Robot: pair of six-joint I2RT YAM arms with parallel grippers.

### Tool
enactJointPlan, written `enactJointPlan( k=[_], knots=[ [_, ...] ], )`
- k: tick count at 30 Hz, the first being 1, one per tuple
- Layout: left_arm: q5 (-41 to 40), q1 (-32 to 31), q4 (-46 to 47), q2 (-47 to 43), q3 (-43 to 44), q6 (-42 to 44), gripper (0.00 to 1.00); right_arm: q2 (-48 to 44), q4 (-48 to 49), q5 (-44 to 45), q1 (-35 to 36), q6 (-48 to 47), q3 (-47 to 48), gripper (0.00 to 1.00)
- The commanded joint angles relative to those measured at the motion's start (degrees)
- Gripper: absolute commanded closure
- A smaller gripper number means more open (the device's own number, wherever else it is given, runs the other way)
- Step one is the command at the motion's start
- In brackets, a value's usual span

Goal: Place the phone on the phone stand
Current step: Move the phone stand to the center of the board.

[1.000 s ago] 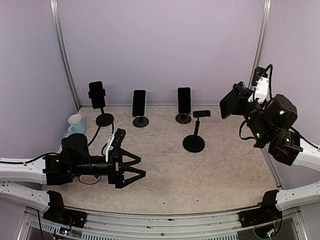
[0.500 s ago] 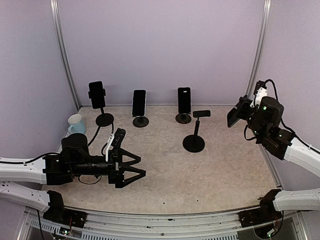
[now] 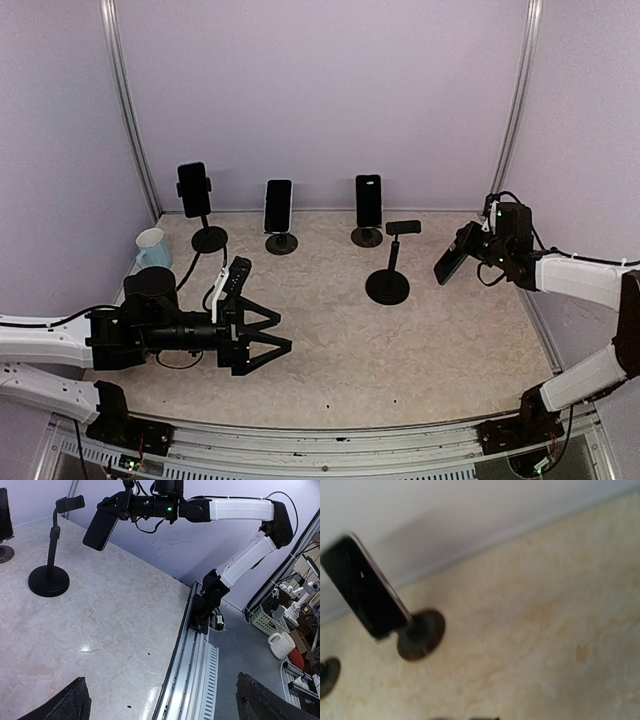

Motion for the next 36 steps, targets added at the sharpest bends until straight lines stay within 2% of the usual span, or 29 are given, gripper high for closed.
enactJointPlan(
  k=[1, 6, 14, 19, 28, 36],
  knots=[
    [-0.9, -0.2, -0.7, -0.5, 1.8, 1.0, 0.01, 5.3, 4.1, -8.8, -3.1, 0.1, 5.1, 1.0],
    [-1.2, -0.2, -0.7, -0.6, 1.5, 1.0, 0.01, 12.0, 4.5, -13.5, -5.3, -2.5, 8.9, 1.0],
    [-1.5, -0.2, -0.2, -0.1, 1.5, 0.7, 0.01, 21.0, 12.7, -26.2, -8.3, -7.4, 11.1, 1.0],
    [-1.6, -0.2, -0.1, 0.3, 1.5, 0.3, 0.01, 25.3, 16.8, -31.1, -8.8, -8.5, 12.0, 1.0],
    [-1.7, -0.2, 1.3, 1.7, 1.5, -0.7, 0.01, 30.6, 27.9, -35.6, -9.0, -6.5, 10.5, 1.0],
    [-1.7, -0.2, 2.3, 2.9, 1.3, -1.1, 0.01, 35.6, 32.4, -35.3, -9.0, -5.4, 11.2, 1.0]
  ],
)
